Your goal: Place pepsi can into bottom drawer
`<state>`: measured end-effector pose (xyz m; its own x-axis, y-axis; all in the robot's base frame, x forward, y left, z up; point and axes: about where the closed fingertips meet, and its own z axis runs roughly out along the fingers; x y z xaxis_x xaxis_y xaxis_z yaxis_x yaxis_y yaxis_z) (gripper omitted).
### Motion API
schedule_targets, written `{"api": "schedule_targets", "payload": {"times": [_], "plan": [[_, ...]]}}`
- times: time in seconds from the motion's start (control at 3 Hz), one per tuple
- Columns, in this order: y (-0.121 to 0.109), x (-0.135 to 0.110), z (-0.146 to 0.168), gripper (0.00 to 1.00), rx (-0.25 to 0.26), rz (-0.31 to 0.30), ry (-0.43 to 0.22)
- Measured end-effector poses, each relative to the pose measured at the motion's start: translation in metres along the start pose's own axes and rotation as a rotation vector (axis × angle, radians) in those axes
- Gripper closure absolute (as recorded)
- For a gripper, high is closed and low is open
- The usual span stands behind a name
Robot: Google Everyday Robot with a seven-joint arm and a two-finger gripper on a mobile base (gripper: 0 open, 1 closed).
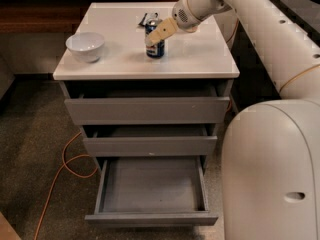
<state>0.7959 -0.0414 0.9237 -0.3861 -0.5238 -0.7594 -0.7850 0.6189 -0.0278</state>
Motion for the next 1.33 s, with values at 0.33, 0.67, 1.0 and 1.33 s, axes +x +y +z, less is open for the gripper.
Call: {"api": "schedule_targets", "payload": {"times": [0.33, 0.67, 1.0, 1.33], "plan": [[-0.004, -0.011, 0.018, 0.0, -0.008, -0.001, -0.033], [-0.008, -0.015, 0.026, 0.0, -0.01, 0.0, -0.046], [-0.01, -0.017, 0.029, 0.19, -0.018, 0.005, -0.052], [-0.009, -0.019, 0.023, 0.5, -0.04, -0.008, -0.075]]}}
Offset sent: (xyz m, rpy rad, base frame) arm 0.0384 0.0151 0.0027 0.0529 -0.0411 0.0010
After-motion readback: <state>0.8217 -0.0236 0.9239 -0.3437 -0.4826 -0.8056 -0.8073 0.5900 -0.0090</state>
